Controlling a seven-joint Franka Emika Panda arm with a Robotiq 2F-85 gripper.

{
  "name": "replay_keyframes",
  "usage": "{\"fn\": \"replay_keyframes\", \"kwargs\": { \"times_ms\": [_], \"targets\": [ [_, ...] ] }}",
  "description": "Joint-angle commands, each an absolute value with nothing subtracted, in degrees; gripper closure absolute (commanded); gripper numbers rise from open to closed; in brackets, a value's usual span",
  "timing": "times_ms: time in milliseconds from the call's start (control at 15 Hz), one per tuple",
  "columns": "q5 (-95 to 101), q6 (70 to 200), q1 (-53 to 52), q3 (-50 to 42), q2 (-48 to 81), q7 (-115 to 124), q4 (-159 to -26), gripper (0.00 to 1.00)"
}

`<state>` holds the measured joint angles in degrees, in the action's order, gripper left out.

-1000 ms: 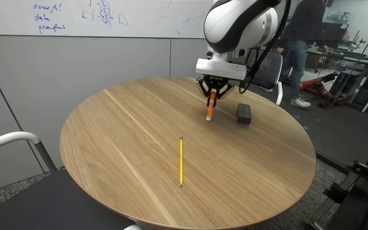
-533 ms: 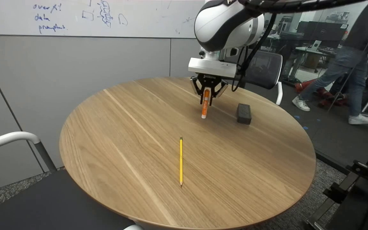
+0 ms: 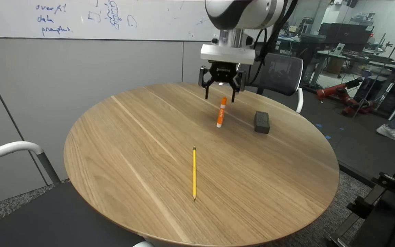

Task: Move the marker backwards

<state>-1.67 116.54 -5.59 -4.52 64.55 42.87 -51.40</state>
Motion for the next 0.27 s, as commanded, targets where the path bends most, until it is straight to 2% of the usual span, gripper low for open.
{"fn": "replay_keyframes", "kwargs": {
  "times_ms": [0, 67, 200],
  "targets": [
    [-2.52, 111.54, -5.62, -1.02, 52.43, 34.81, -64.16, 0.00],
    [-2.18, 113.15, -5.92, -3.20, 60.10, 38.53, -54.61, 0.00],
    [-2.32, 111.50, -6.42, -2.39, 55.75, 36.58, -59.01, 0.00]
  ]
}}
